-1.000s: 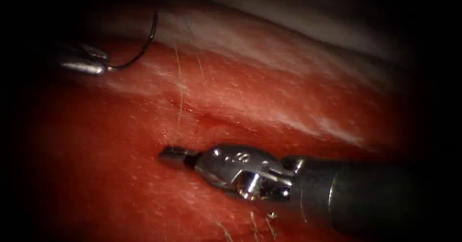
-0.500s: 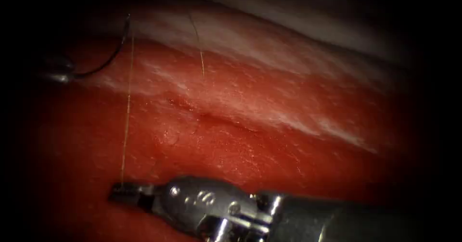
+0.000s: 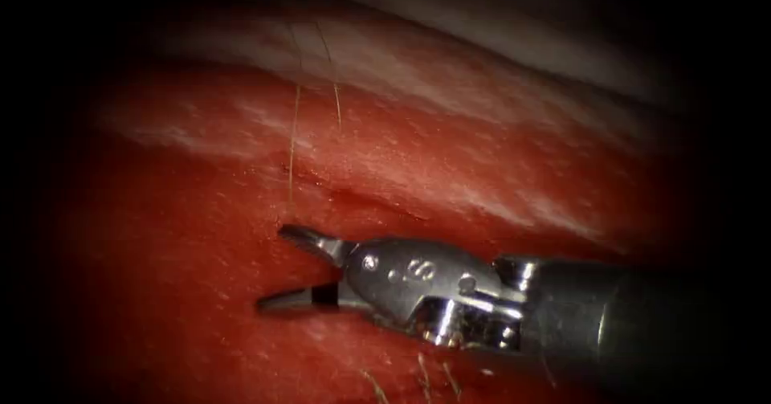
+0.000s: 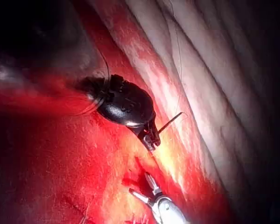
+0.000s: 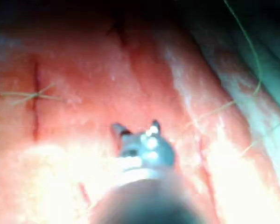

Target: Wound Closure

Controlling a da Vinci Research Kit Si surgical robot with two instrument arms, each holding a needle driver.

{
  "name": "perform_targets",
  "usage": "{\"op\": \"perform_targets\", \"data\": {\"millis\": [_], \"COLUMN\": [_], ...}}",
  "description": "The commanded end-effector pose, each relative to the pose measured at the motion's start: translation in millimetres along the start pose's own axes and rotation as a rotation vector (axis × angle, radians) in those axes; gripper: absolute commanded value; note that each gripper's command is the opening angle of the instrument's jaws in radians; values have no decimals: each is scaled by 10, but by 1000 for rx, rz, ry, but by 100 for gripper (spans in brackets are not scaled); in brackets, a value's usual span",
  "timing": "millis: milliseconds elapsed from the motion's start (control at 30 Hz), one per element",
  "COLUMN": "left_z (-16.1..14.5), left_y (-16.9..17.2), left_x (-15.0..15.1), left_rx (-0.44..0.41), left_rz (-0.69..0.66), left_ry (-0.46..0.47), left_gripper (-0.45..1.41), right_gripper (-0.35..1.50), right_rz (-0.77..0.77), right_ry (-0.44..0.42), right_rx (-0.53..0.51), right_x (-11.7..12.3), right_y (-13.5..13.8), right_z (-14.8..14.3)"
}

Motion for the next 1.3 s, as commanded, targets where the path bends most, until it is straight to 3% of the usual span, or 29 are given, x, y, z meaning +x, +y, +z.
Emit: {"op": "perform_targets", "data": {"millis": [33, 267, 400, 467, 500, 533, 633, 800, 1000, 1300], "left_z": [8, 12, 19, 24, 24, 27, 28, 32, 40, 53], "left_y": [0, 0, 0, 0, 0, -1, -1, -3, -6, -1], "left_x": [-6, -7, -8, -9, -9, -10, -12, -18, -30, -39], "left_rx": [0, -2, -8, -9, -9, -12, -11, -7, -8, -3], "left_rz": [-3, -4, -3, -2, -2, 0, 2, 6, 23, 2], "left_ry": [1, 2, 4, 4, 4, 5, 5, 3, 1, -9], "left_gripper": [-35, -35, -35, -35, -35, -35, -35, -35, -35, -35], "right_gripper": [98, 88, 79, 32, 32, -35, -35, -35, -35, -35], "right_rz": [-4, 30, 43, 59, 59, 69, 91, 110, 130, 140], "right_ry": [-6, -13, -16, -22, -22, -27, -39, -64, -88, -73], "right_rx": [-7, -57, -64, -43, -43, -11, 0, 21, 93, 226], "right_x": [-6, -36, -42, -43, -43, -43, -44, -32, 7, 43], "right_y": [8, 40, 44, 42, 42, 42, 40, 14, -49, -116], "right_z": [11, 39, 53, 60, 60, 61, 52, 27, -12, -27]}}
